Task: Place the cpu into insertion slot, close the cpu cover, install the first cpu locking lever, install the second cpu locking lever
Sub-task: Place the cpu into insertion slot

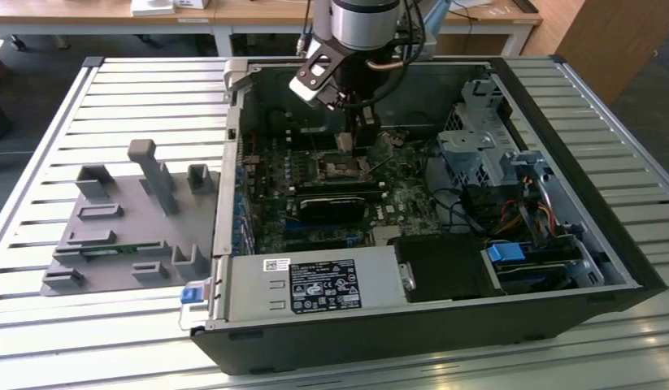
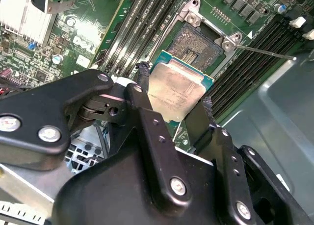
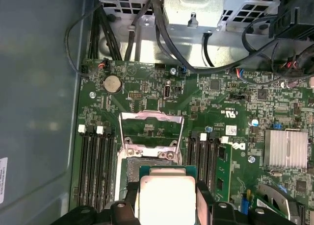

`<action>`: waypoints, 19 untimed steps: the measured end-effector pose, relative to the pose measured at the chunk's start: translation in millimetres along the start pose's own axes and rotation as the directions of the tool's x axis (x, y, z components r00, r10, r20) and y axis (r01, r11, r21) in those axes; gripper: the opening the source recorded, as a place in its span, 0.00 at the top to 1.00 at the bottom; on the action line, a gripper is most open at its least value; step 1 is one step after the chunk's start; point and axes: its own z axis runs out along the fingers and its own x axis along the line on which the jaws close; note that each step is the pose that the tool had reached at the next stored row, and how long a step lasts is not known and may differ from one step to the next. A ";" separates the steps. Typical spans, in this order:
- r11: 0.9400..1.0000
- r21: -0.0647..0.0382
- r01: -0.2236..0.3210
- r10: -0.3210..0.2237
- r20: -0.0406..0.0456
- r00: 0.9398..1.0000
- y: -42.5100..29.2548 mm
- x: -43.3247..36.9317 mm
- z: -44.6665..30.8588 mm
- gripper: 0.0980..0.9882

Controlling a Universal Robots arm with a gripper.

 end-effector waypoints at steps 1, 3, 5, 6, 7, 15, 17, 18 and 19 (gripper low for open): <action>1.000 0.000 0.000 0.000 0.000 1.000 0.0 0.1 1.0 0.50; 1.000 0.000 -0.001 0.001 0.000 1.000 -0.2 0.2 2.9 0.50; 1.000 0.000 -0.003 0.003 0.000 1.000 -0.6 0.4 4.4 0.50; 1.000 0.000 -0.004 0.004 0.000 1.000 -0.7 0.4 5.1 0.50; 1.000 0.000 -0.004 0.004 0.000 1.000 -0.7 0.4 5.8 0.50; 1.000 0.000 -0.004 0.004 0.000 1.000 -1.2 0.6 11.6 0.50; 1.000 0.000 -0.004 0.004 0.000 1.000 -1.5 1.5 14.9 0.50; 1.000 0.000 -0.004 0.004 0.000 1.000 -1.6 2.6 16.4 0.50; 1.000 0.000 -0.004 0.004 0.000 1.000 -1.9 3.7 17.6 0.50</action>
